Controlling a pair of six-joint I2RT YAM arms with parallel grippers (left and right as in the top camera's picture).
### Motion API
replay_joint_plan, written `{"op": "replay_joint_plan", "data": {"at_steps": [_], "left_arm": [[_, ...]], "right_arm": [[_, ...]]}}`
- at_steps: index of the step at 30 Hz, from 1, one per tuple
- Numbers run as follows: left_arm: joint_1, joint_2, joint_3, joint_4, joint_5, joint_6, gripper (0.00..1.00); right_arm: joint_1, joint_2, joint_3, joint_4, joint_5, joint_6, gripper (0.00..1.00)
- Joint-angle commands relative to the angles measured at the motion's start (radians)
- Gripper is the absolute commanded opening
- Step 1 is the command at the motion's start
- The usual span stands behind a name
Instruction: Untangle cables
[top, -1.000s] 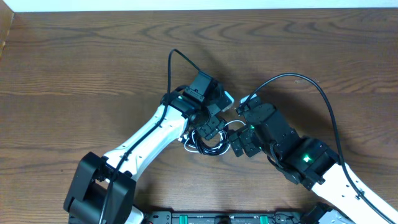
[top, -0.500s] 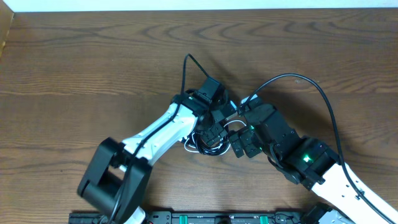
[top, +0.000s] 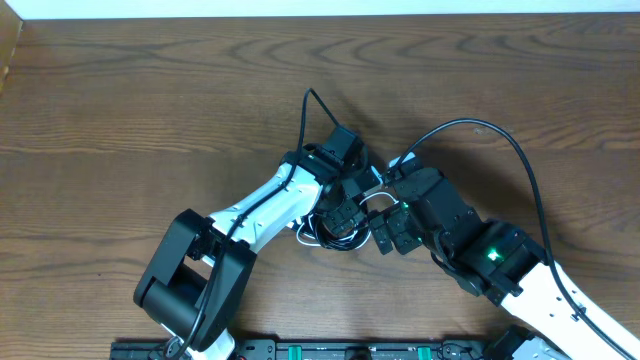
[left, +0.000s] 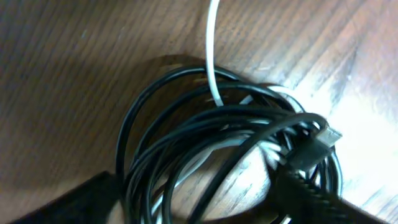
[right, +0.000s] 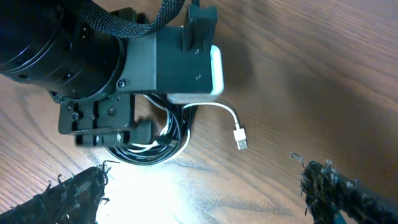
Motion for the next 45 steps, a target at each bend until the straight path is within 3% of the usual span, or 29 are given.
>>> {"op": "replay_joint_plan", "data": {"at_steps": [1,9,14,18,21,31,39,45], "left_arm": [[0.0,0.008,-0.008,-0.001,-0.003,0.006,0.96],[0.0,0.008,-0.008,0.003,-0.187,0.111,0.97],[0.0,0.008,-0.008,0.004,-0.214,0.161,0.84],[0.0,0.008,-0.008,0.003,-0.214,0.163,0.66],[0.0,0.008,-0.008,0.003,-0.214,0.167,0.46],[0.0,0.008,-0.008,0.003,-0.214,0.166,0.09],[0.0,-0.018,-0.002,0.003,-0.223,0.166,0.07],[0.0,-0.168,0.024,0.004,-0.31,0.166,0.07]], "right_arm": [[0.006,-0.01,0.012,-0.001,0.018,0.011,0.99],[0.006,-0.01,0.012,-0.001,0.02,0.011,0.99],[0.006,-0.01,0.012,-0.001,0.02,0.011,0.99],[0.006,-0.01,0.012,0.0,0.02,0.011,0.99],[0.006,-0.01,0.012,0.003,0.02,0.011,0.99],[0.006,-0.002,0.012,0.003,0.02,0.011,0.99],[0.006,0.013,0.012,0.01,0.02,0.011,0.99],[0.006,0.013,0.012,0.026,0.02,0.011,0.99]]}}
